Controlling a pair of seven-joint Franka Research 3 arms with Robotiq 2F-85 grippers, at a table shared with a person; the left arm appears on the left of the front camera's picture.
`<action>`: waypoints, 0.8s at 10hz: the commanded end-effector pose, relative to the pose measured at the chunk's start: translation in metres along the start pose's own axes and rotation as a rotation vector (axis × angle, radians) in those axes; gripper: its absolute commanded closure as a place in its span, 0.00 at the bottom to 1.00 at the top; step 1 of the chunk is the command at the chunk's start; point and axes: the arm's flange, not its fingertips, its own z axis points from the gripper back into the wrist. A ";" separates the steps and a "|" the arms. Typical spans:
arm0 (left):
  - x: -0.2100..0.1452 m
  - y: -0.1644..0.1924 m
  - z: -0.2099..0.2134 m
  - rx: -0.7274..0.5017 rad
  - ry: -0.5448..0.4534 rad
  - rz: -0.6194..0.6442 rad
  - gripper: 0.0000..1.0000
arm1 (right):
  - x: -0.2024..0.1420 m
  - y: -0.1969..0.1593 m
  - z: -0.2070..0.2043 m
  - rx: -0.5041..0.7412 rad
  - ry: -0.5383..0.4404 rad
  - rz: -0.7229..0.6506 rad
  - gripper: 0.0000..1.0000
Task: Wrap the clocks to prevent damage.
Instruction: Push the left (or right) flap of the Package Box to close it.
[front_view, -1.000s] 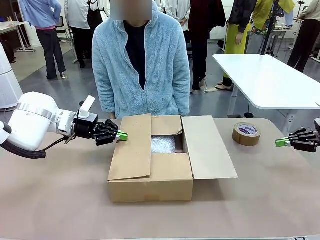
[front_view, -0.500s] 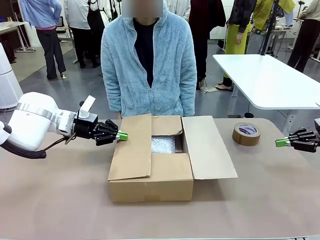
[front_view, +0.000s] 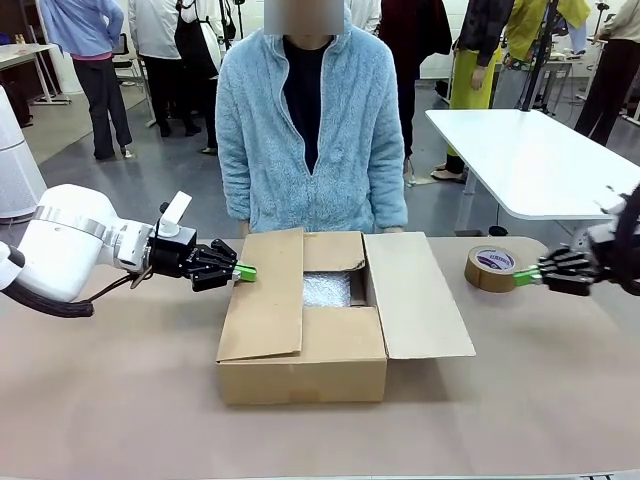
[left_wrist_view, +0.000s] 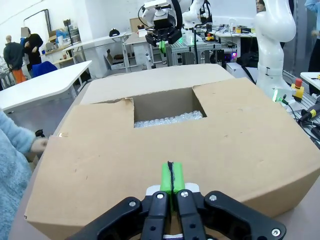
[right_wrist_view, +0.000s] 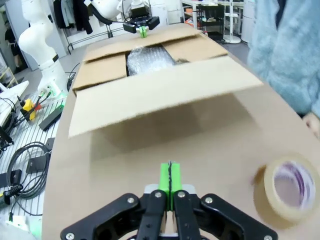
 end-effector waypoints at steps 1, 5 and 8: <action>-0.001 -0.001 0.000 0.001 0.002 -0.007 0.99 | 0.015 0.008 -0.042 -0.024 0.024 0.065 0.99; -0.001 -0.001 0.000 0.001 0.002 -0.007 0.99 | 0.006 -0.027 -0.082 -0.106 0.092 0.077 0.99; -0.001 -0.001 0.000 0.001 0.002 -0.007 0.99 | -0.008 -0.034 -0.095 -0.095 0.136 0.096 0.99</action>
